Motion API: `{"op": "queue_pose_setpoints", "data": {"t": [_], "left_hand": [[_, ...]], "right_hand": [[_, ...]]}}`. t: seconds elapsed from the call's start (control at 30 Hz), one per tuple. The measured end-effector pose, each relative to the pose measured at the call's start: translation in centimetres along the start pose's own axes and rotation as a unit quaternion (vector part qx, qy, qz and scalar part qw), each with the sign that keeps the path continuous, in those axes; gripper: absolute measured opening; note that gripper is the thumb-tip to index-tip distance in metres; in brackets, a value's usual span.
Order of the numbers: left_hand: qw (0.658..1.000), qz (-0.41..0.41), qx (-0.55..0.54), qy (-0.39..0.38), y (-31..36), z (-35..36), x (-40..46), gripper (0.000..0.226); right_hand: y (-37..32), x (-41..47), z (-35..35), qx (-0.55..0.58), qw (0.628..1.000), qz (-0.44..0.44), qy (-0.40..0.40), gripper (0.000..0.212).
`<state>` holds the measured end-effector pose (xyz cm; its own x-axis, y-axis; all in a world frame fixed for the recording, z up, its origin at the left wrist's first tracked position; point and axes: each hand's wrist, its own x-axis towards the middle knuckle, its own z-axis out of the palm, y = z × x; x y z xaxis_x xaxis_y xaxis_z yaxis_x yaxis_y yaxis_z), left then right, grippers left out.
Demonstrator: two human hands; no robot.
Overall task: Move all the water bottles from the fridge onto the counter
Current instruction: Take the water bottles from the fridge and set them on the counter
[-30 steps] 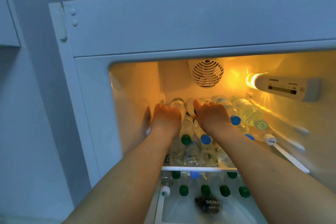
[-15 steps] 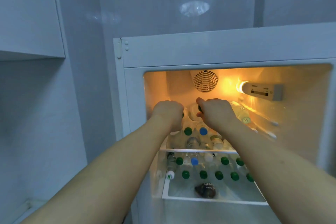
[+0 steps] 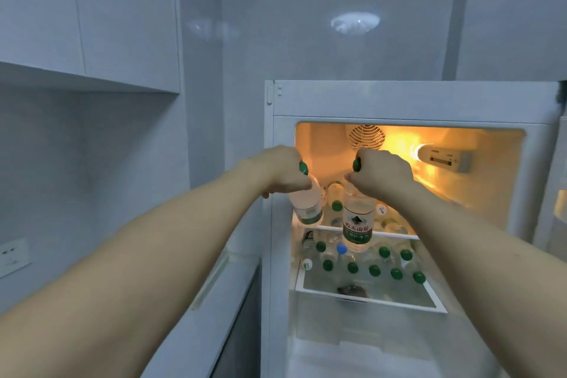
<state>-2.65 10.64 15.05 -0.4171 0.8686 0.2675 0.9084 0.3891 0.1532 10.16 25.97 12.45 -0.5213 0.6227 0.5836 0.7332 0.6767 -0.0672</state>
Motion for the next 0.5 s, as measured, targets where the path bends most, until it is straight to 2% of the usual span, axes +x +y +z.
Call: {"op": "queue_pose_setpoints", "data": {"t": [0.13, 0.27, 0.5], "left_hand": [[0.997, -0.02, -0.076, -0.015, -1.1, -0.9, -3.3, 0.032], [0.994, -0.057, -0.087, -0.024, -2.7, -0.4, -6.0, 0.037], [0.983, -0.144, -0.11, -0.025, -10.0, 1.6, -12.1, 0.035]], "right_hand": [[-2.6, -1.9, -1.5, 0.025, 0.999, 0.014, -0.025, 0.024], [-5.3, -4.4, -2.3, 0.071, 0.996, 0.013, -0.047, 0.017], [-12.1, -9.0, -0.7, 0.148, 0.982, -0.04, -0.111, 0.025]]}}
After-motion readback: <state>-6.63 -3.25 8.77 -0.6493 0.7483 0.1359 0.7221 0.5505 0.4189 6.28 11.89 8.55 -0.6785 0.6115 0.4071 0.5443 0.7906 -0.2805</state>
